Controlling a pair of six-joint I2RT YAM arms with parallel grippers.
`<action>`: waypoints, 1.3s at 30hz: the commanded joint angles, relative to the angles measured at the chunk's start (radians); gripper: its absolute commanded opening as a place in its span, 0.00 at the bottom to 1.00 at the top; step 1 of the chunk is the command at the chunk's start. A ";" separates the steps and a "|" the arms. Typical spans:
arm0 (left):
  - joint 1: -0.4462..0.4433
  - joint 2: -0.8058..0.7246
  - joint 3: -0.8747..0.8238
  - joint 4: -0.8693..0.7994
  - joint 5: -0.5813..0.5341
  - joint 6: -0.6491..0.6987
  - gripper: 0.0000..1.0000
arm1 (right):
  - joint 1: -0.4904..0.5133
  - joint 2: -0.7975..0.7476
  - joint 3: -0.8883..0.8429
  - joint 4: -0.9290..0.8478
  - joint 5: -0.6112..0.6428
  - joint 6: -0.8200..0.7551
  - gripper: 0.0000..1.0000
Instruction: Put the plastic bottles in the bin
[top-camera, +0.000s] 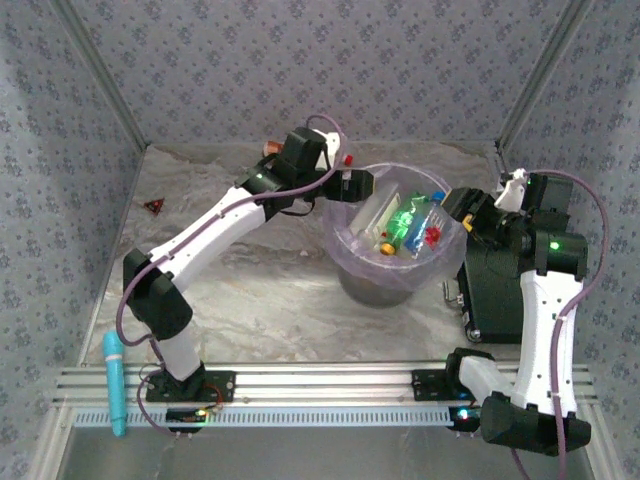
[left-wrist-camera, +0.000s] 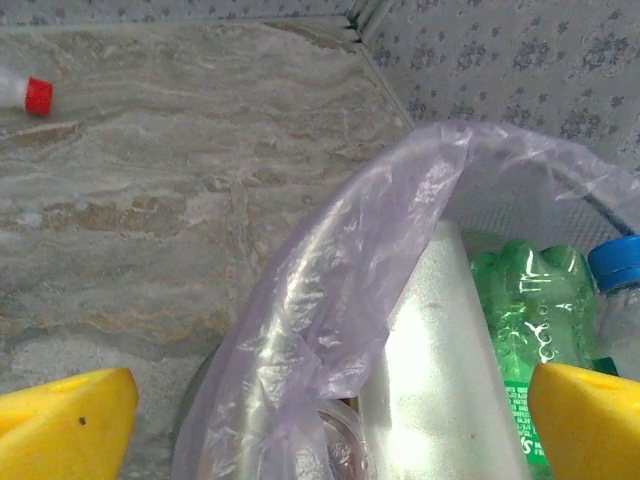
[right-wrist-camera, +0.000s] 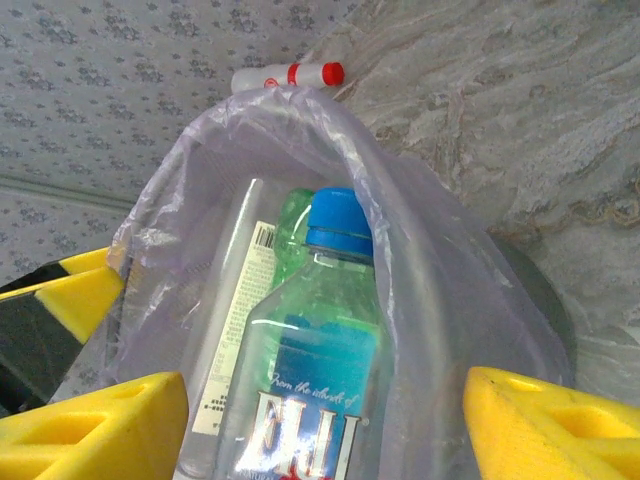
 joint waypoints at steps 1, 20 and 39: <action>0.027 -0.065 0.046 0.025 -0.022 0.029 1.00 | -0.008 -0.009 -0.003 0.022 0.006 -0.008 0.75; 0.552 0.230 -0.082 0.427 0.131 -0.464 0.94 | -0.007 -0.023 -0.052 -0.023 0.023 -0.052 0.64; 0.553 0.867 0.515 0.396 0.137 -0.700 0.95 | -0.008 -0.038 -0.096 -0.020 0.052 -0.047 0.62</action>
